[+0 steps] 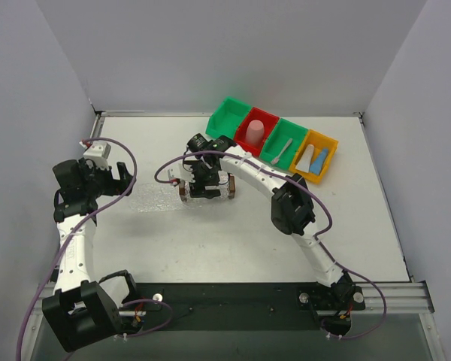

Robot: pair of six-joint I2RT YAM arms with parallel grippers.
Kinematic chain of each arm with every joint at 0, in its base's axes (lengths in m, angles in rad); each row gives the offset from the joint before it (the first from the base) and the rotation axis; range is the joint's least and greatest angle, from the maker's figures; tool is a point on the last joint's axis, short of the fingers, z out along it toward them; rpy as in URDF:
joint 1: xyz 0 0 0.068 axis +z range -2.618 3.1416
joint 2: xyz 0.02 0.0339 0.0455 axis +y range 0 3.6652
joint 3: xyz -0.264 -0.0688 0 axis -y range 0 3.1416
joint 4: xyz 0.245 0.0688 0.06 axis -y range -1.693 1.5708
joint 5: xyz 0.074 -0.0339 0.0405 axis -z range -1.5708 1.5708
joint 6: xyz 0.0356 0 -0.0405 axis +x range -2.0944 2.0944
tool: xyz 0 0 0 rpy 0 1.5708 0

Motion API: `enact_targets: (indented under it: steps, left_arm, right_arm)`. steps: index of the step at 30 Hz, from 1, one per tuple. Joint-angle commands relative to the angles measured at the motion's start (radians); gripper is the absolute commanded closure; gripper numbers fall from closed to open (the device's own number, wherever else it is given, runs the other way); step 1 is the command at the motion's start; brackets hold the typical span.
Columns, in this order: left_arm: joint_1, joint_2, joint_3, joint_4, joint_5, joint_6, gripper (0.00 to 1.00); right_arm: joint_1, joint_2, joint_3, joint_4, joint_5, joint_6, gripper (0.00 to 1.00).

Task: Prepare toiletry sets of a toothbrush and toothpaste on the tray

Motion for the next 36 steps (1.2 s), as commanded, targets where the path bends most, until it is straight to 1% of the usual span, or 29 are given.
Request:
enact_targets:
  steps: [1,5,10,12,19,20,23,29,33,36]
  left_arm:
    - [0.007,-0.012,-0.001,0.046,0.033,0.014,0.03]
    - [0.007,-0.016,-0.005,0.046,0.033,0.019,0.03]
    - [0.007,-0.022,-0.008,0.046,0.036,0.022,0.03]
    - [0.007,-0.021,-0.010,0.047,0.037,0.023,0.03]
    - [0.007,-0.004,-0.007,0.052,0.045,0.026,0.03]
    - [0.007,-0.001,-0.007,0.054,0.045,0.028,0.03]
    - [0.007,0.005,-0.007,0.060,0.054,0.026,0.03]
    - [0.005,0.008,-0.005,0.077,0.083,0.032,0.02]
    - [0.002,0.017,0.001,0.084,0.103,-0.020,0.03]
    - [-0.003,0.037,0.009,0.074,0.077,-0.055,0.03]
  right_arm:
    - [-0.003,-0.022,0.003,-0.019,0.013,0.025,0.33]
    - [-0.005,-0.025,0.004,-0.013,0.016,0.026,0.30]
    - [-0.006,-0.022,0.006,-0.005,0.020,0.023,0.25]
    - [-0.006,-0.021,0.004,-0.004,0.022,0.016,0.19]
    - [-0.006,-0.024,-0.008,-0.005,0.020,-0.001,0.12]
    - [-0.006,-0.025,-0.010,-0.007,0.020,0.000,0.07]
    - [-0.006,-0.027,0.000,-0.004,0.022,0.006,0.01]
    - [-0.006,-0.073,0.023,-0.001,0.010,0.049,0.00]
    - [-0.015,-0.126,0.024,-0.001,-0.009,0.112,0.00]
    - [-0.029,-0.177,0.000,0.004,-0.030,0.183,0.00]
